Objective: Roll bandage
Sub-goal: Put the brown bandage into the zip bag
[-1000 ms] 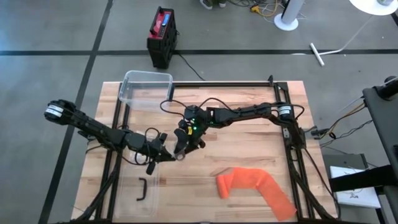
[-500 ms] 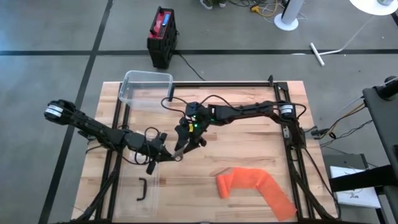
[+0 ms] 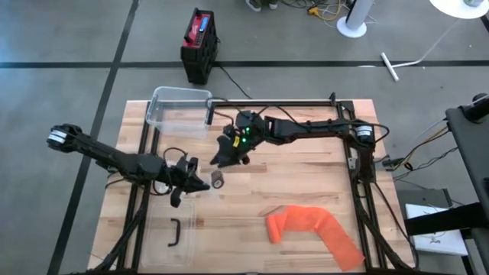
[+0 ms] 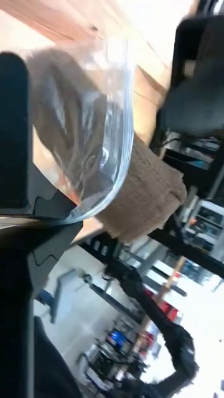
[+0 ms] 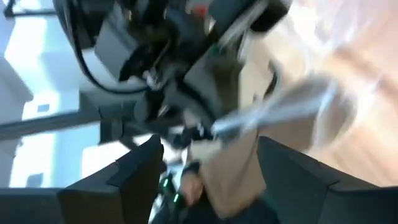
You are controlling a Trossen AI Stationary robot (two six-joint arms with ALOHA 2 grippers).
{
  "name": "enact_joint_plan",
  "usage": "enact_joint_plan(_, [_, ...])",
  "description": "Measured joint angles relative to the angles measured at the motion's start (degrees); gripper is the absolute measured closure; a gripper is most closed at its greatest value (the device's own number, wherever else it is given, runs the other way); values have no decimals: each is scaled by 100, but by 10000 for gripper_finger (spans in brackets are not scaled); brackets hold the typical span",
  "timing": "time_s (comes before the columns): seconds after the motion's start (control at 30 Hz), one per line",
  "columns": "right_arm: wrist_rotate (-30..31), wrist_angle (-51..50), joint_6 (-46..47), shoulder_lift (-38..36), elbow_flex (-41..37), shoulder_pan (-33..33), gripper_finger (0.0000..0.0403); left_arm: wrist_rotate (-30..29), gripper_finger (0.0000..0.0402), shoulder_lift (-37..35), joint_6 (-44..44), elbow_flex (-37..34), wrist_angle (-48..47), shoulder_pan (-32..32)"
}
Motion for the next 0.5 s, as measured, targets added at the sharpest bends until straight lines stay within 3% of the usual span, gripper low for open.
enact_joint_plan(0.13, [700,35,-700,-164,0,-29,160,-4,401,-349,-248,0,-17,51])
enact_joint_plan(0.33, [975,-209,-2367,-641,0,-181,174,-2,401,-693,-307,0,-10,62])
enact_joint_plan(0.5, [1278,-1824,-5731,-1175,1,-277,183,2,401,-830,-121,0,-9,62])
